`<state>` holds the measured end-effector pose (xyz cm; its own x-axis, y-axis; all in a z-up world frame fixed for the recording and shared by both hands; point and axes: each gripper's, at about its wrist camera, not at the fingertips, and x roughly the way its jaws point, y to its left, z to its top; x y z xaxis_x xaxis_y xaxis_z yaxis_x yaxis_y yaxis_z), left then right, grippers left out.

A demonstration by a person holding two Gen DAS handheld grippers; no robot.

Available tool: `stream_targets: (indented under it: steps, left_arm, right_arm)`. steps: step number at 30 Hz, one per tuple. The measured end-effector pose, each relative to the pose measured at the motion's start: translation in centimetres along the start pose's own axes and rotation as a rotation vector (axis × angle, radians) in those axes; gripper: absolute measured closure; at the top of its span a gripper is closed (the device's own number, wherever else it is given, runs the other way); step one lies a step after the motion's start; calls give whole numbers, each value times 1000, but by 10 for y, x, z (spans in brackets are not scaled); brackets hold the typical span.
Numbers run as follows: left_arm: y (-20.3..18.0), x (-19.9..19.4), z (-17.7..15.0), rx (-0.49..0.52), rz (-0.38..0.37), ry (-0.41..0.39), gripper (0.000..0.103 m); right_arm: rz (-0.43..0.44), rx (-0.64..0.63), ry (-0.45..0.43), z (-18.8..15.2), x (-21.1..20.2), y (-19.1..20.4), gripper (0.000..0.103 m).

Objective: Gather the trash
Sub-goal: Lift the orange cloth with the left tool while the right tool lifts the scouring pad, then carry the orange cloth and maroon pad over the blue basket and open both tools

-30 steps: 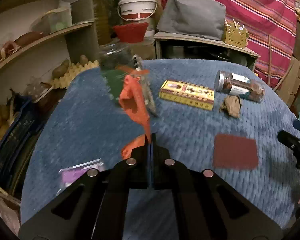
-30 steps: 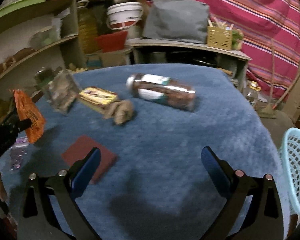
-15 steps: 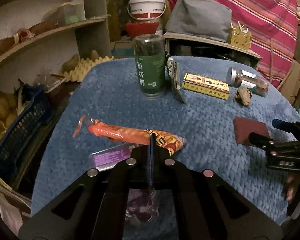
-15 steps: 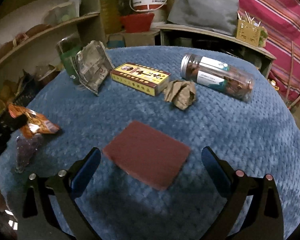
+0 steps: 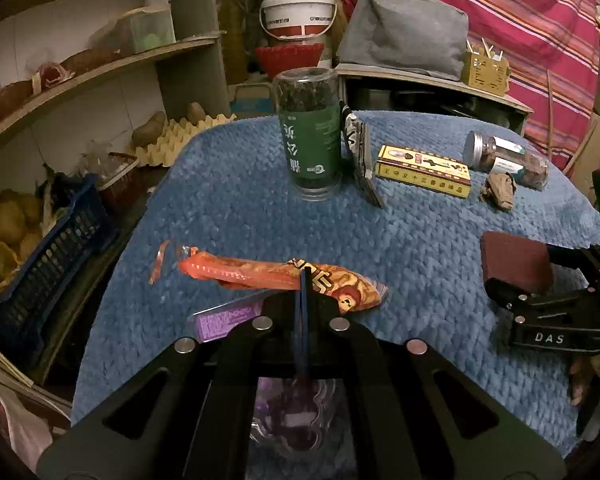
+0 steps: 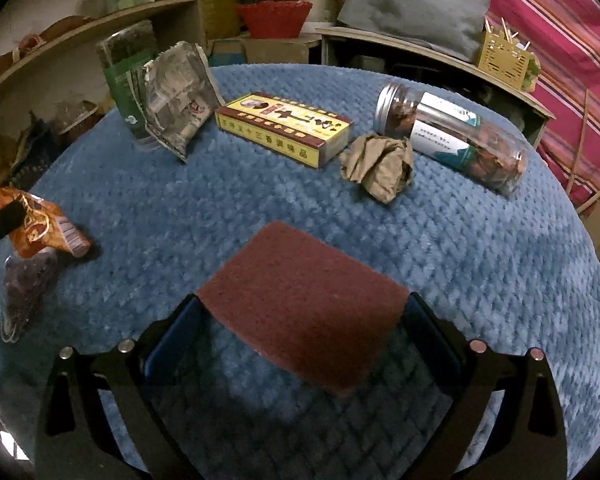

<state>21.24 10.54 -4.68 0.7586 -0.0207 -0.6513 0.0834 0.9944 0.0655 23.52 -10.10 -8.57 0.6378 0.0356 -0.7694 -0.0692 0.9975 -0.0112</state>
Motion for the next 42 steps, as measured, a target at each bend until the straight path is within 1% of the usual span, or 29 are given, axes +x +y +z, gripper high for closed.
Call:
stream_targets:
  steps: [3,7,12,19,21,29,36,42]
  left_arm:
    - [-1,0,1,-1,1,5,103]
    - [-3,-1,5,-9,0,4,103]
    - [-16,-9,11,-4,-11,-21,103]
    - [-44,-15,21,17,-32,-37,103]
    - [-53,-17,24,26,-38,-42,103]
    - [-103,-30,34,68,-89,-81,103]
    - [-149,-29,40,93,-140,-94,103]
    - [-202,-40,42,139,-212,-131,103]
  right_arm:
    - [41,1,-5,-1,-3,-2,9]
    - [67,4,-34,-2,-13,-8,9]
    - [39,0,-97,-2,-35,-24,9]
    - [13,23,-176,-5,-68,-64,9]
    - [-12,28,-187,-7,-74,-76,9]
    - [-54,87,-198,-21,-93,-139,9]
    - [-118,138,-203,-42,-110,-200,9]
    - [-177,162,-231,-58,-131,-253,9]
